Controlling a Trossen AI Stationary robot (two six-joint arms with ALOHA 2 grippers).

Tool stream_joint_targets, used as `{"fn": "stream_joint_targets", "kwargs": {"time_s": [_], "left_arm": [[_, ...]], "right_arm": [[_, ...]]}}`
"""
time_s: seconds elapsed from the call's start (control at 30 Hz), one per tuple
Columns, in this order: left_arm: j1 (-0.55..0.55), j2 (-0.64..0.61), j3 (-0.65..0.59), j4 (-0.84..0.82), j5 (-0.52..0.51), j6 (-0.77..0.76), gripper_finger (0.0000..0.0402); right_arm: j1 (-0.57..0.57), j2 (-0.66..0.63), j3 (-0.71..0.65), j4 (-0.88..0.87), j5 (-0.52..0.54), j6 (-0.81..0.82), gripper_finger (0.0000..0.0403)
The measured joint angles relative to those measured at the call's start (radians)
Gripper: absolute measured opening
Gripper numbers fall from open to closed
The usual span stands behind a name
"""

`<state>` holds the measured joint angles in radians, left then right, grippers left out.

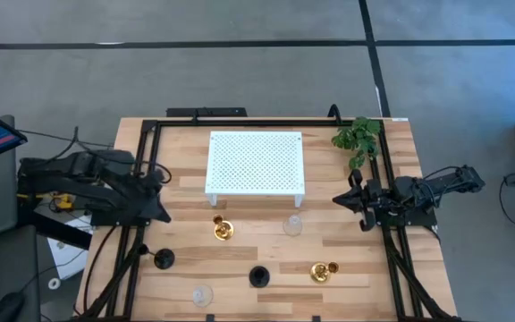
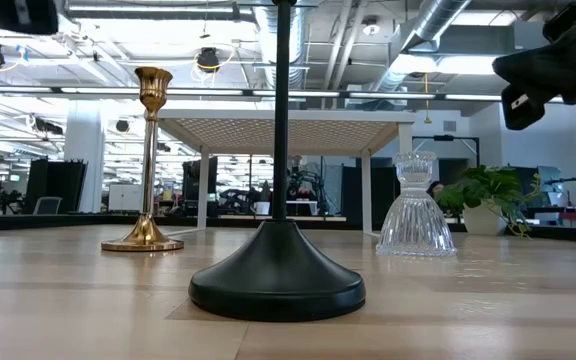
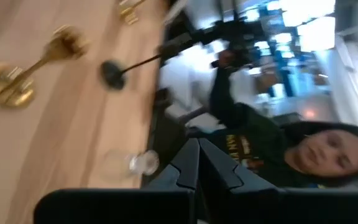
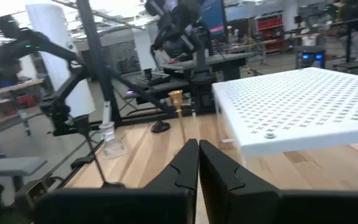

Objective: Pick & Place candle stick holders
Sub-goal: Put the left black candle holder on the shelf

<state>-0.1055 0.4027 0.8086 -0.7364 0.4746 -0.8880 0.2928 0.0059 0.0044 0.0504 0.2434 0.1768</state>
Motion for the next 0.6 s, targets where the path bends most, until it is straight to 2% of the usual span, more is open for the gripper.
{"fn": "stream_joint_targets", "kwargs": {"time_s": [0.23,0.4,0.6], "left_arm": [[-0.017,0.113,0.156,-0.244,0.051,-0.007,0.0003],[-0.069,0.141,0.235,-0.325,0.054,-0.009,0.0003],[-0.085,0.153,0.294,-0.437,-0.024,-0.011,0.0003]], "right_arm": [[0.000,0.000,0.000,0.005,0.025,-0.003,0.0005],[0.000,0.000,0.000,0.006,0.047,-0.026,0.0005],[-0.002,0.000,0.000,0.010,0.080,-0.024,0.0005]]}}
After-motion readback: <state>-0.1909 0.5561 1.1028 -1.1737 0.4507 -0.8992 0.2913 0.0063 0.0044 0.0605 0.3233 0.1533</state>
